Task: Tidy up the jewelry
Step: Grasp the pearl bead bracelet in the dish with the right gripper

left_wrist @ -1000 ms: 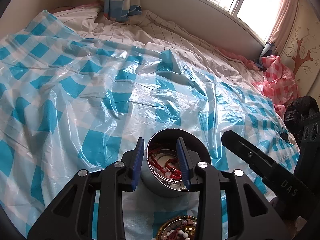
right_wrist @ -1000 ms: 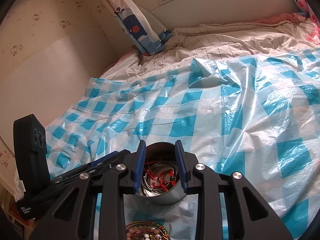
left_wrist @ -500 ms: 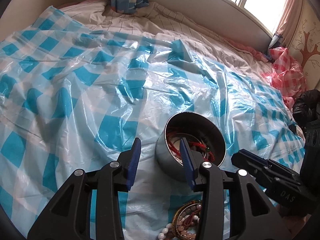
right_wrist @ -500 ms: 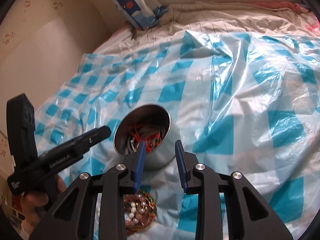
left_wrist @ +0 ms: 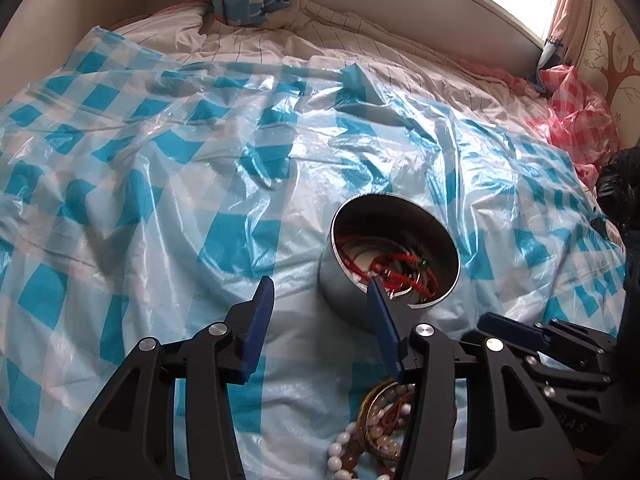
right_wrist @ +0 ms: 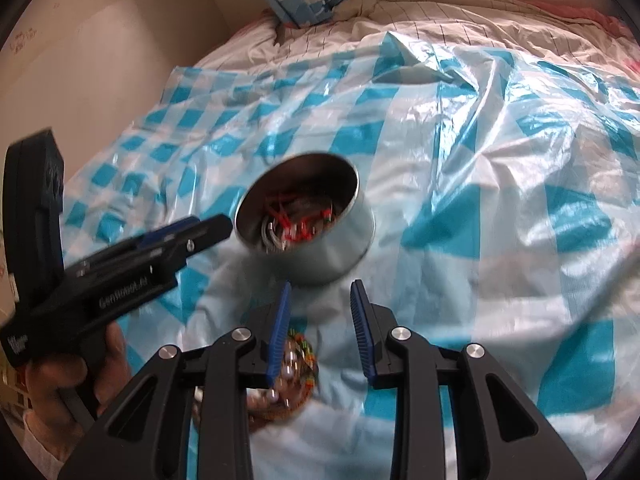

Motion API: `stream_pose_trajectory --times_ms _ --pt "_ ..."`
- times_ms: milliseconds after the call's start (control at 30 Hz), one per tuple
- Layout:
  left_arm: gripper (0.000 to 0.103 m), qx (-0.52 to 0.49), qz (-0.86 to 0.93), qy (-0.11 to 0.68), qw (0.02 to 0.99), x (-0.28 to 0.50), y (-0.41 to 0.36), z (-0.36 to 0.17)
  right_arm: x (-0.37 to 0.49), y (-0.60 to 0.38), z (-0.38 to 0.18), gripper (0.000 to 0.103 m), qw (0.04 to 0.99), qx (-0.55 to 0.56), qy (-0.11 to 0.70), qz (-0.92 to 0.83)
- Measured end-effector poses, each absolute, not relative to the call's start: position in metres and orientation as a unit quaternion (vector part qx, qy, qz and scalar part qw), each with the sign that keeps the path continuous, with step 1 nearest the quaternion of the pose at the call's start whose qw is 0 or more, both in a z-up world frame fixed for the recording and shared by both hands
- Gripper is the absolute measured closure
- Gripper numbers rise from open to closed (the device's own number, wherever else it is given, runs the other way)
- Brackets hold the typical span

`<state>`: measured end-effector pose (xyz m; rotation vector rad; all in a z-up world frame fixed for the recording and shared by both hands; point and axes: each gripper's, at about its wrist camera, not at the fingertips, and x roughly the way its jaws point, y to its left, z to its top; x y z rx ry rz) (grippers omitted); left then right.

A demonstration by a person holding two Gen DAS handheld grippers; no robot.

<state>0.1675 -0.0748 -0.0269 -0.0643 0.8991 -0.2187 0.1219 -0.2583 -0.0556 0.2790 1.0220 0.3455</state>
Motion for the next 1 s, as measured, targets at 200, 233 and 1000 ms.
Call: stream_pose_trajectory --times_ms 200,233,1000 --pt "0.057 -0.032 -0.097 0.445 0.89 0.162 -0.07 -0.032 0.105 -0.253 -0.056 0.072 0.846 0.113 0.492 0.172" --pt "0.057 -0.031 -0.097 0.447 0.889 0.161 -0.07 -0.032 0.103 -0.25 -0.056 0.072 0.845 0.108 0.494 0.175" --pt "0.049 -0.017 -0.112 0.495 0.861 0.144 -0.07 -0.053 0.095 -0.231 -0.071 0.095 0.834 0.054 0.518 0.183"
